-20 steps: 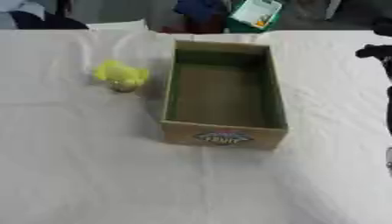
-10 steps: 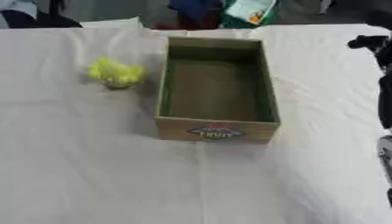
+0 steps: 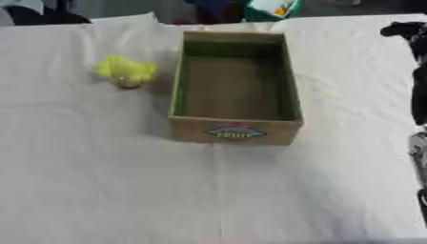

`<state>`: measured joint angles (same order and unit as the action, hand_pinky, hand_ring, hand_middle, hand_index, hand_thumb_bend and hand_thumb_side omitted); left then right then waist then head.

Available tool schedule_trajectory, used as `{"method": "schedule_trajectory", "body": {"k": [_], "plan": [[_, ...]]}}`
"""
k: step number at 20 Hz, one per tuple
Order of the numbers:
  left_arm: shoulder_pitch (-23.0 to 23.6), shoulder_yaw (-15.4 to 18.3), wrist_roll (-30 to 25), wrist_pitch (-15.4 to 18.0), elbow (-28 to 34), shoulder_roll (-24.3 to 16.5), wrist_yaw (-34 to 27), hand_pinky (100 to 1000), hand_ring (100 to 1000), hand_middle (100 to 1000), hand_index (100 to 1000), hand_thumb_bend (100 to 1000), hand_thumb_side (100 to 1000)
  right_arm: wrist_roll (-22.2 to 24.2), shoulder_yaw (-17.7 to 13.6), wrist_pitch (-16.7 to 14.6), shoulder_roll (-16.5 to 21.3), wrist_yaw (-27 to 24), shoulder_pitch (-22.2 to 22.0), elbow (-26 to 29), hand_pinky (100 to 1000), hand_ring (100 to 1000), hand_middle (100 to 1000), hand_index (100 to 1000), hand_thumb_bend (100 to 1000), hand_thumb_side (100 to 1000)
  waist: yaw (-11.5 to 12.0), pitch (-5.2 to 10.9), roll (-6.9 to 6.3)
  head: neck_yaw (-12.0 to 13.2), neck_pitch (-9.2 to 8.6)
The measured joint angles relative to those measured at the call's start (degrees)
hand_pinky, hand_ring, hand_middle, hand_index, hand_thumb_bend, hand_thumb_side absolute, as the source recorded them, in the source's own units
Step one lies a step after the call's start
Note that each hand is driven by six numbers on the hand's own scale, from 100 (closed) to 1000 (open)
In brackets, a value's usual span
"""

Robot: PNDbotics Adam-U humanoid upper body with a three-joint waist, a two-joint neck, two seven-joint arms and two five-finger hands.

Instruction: Pick up objects on the table and place them in the box.

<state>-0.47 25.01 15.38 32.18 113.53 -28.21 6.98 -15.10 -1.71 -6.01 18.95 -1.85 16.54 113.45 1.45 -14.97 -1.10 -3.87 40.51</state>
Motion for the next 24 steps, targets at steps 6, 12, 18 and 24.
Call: {"method": "schedule_trajectory", "body": {"k": [6, 12, 18, 24], "plan": [[-0.6, -0.2, -4.9, -2.2, -2.9, -8.1, 5.2, 550, 681, 660, 893, 257, 664, 0.0, 0.0, 0.1, 0.0, 0.1, -0.4, 0.0, 824, 599, 724, 931, 100, 747, -0.4, -0.20, -0.26, 0.0, -0.11], [-3.7, -3.8, -10.1, -1.3, -9.2, -16.3, 10.4, 593, 745, 743, 946, 240, 704, 0.2, 0.3, 0.3, 0.6, 0.2, -0.4, 0.0, 824, 599, 724, 930, 100, 749, -1.3, -1.11, -0.55, -0.1, -1.08], [-8.4, -9.3, -15.1, 3.0, -16.5, -24.1, 15.4, 607, 750, 713, 887, 303, 742, 0.5, 0.7, 0.5, 1.0, 0.2, 0.1, 0.0, 824, 598, 724, 929, 100, 750, -2.0, -1.33, -0.57, -0.3, -1.78], [-14.9, -15.7, -20.0, 6.9, -24.5, -29.4, 20.4, 623, 768, 737, 952, 335, 736, 0.9, 1.3, 0.8, 1.0, 0.2, 0.1, 0.0, 825, 598, 725, 930, 100, 749, -2.9, -1.33, -0.57, 0.5, -1.79]]}}
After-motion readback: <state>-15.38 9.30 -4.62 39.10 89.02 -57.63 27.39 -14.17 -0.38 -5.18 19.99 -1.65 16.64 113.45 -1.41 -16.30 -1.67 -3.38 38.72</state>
